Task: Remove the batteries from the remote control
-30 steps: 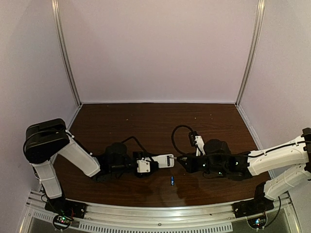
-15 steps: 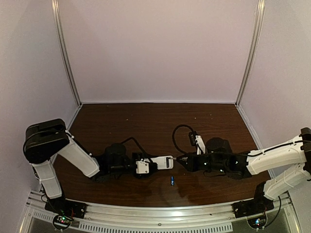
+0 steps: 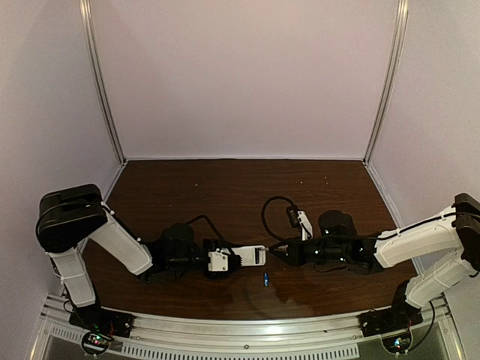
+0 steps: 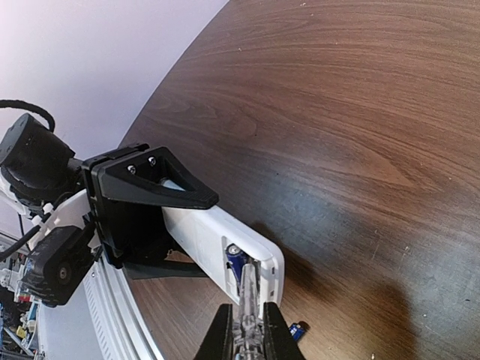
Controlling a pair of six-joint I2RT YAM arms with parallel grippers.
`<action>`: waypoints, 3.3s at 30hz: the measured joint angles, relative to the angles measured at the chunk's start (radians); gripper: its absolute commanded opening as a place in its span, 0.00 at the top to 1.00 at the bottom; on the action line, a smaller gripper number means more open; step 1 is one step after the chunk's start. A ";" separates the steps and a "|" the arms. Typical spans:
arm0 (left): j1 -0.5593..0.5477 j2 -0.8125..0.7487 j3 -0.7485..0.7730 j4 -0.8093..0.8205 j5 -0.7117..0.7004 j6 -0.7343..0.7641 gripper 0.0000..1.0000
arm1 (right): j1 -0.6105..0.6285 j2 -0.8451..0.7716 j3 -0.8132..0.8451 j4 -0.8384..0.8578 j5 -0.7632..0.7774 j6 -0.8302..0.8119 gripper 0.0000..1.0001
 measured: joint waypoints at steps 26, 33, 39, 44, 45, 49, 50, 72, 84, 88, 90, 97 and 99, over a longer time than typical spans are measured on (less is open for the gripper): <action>0.047 0.044 0.040 -0.018 -0.006 -0.023 1.00 | -0.035 0.072 0.035 -0.004 -0.049 -0.052 1.00; 0.057 0.053 0.051 -0.020 -0.006 -0.029 1.00 | -0.035 0.079 0.052 -0.025 -0.035 -0.054 1.00; 0.058 0.053 0.052 -0.021 -0.006 -0.036 1.00 | -0.035 0.079 0.065 -0.047 -0.033 -0.056 1.00; 0.058 0.053 0.055 -0.026 -0.005 -0.046 1.00 | -0.035 0.072 0.067 -0.067 -0.034 -0.063 1.00; 0.058 0.053 0.057 -0.026 -0.005 -0.048 1.00 | -0.035 0.068 0.067 -0.072 -0.034 -0.063 1.00; 0.060 0.053 0.076 -0.037 0.002 -0.061 1.00 | -0.036 0.025 0.067 -0.112 -0.027 -0.066 1.00; 0.062 0.053 0.080 -0.043 0.002 -0.065 1.00 | -0.035 0.008 0.067 -0.116 -0.030 -0.066 1.00; 0.209 0.085 0.174 -0.249 0.220 -0.154 1.00 | -0.030 -0.344 -0.034 -0.208 0.036 -0.063 1.00; 0.227 0.140 0.227 -0.352 0.334 -0.140 0.93 | -0.029 -0.372 -0.076 -0.220 0.057 -0.055 1.00; 0.228 0.147 0.236 -0.360 0.347 -0.138 0.84 | -0.030 -0.377 -0.081 -0.220 0.057 -0.050 1.00; 0.230 0.147 0.236 -0.362 0.351 -0.138 0.79 | -0.030 -0.380 -0.085 -0.220 0.057 -0.047 1.00; 0.230 0.147 0.236 -0.363 0.352 -0.139 0.53 | -0.029 -0.381 -0.090 -0.219 0.057 -0.047 1.00; 0.230 0.147 0.236 -0.363 0.352 -0.139 0.40 | -0.029 -0.381 -0.090 -0.219 0.057 -0.047 1.00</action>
